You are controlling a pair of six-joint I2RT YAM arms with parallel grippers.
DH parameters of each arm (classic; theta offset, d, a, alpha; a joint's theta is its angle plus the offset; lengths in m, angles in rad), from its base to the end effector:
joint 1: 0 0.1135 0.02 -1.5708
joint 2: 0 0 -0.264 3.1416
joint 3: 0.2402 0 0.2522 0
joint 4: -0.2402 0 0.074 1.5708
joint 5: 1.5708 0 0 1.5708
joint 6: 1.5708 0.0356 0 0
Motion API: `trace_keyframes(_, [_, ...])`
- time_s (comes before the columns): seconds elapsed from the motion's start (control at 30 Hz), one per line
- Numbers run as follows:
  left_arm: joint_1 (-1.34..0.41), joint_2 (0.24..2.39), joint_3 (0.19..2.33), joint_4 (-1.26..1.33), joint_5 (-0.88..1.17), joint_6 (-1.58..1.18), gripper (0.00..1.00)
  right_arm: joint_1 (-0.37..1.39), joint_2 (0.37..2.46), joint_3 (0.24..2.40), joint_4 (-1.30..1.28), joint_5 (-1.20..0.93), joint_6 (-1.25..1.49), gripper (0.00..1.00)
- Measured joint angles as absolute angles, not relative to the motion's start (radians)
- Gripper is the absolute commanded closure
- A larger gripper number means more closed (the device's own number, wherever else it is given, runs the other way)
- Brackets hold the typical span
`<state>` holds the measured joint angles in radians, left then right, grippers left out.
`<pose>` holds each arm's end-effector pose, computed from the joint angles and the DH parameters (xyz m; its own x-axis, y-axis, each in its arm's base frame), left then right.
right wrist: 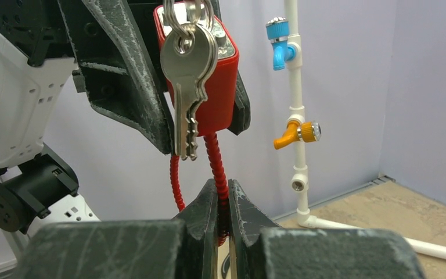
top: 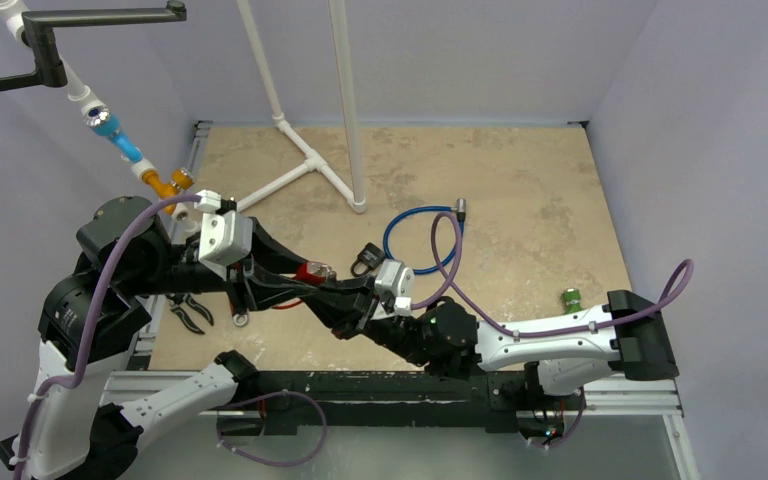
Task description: Unlock with the key
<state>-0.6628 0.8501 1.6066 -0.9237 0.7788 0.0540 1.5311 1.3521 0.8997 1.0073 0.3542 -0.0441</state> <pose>0.0482 -0.0694 0.5071 -0.0779 0.1095 -0.9909 0.9896 0.1291 -0.0635 0.0243 0.2998 0.3747 0.0617 0.5113 -0.8572 -0.9237 0.3547 0.1451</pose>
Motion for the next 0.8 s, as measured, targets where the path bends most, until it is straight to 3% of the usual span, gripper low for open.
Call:
trace_keyframes(0.27, [-0.655, 0.854, 1.607, -0.889, 0.779, 0.036, 0.95, 1.531, 1.356, 0.918, 1.008, 0.35, -0.014, 0.98])
trace_keyframes(0.4, [-0.654, 0.854, 1.606, -0.883, 0.775, 0.037, 1.0, 1.531, 1.365, 0.938, 0.991, 0.349, 0.012, 0.71])
trace_keyframes(0.53, [-0.654, 0.856, 1.606, -0.922, 0.759, 0.075, 1.0, 1.531, 1.348, 0.941, 0.931, 0.343, 0.035, 0.51])
trace_keyframes(0.67, [-0.653, 0.858, 1.599, -1.001, 0.735, 0.183, 1.0, 1.531, 1.224, 0.903, 0.769, 0.347, 0.043, 0.4])
trace_keyframes(0.8, [-0.653, 0.86, 1.565, -1.088, 0.69, 0.314, 1.0, 1.53, 1.064, 0.891, 0.571, 0.346, 0.052, 0.4])
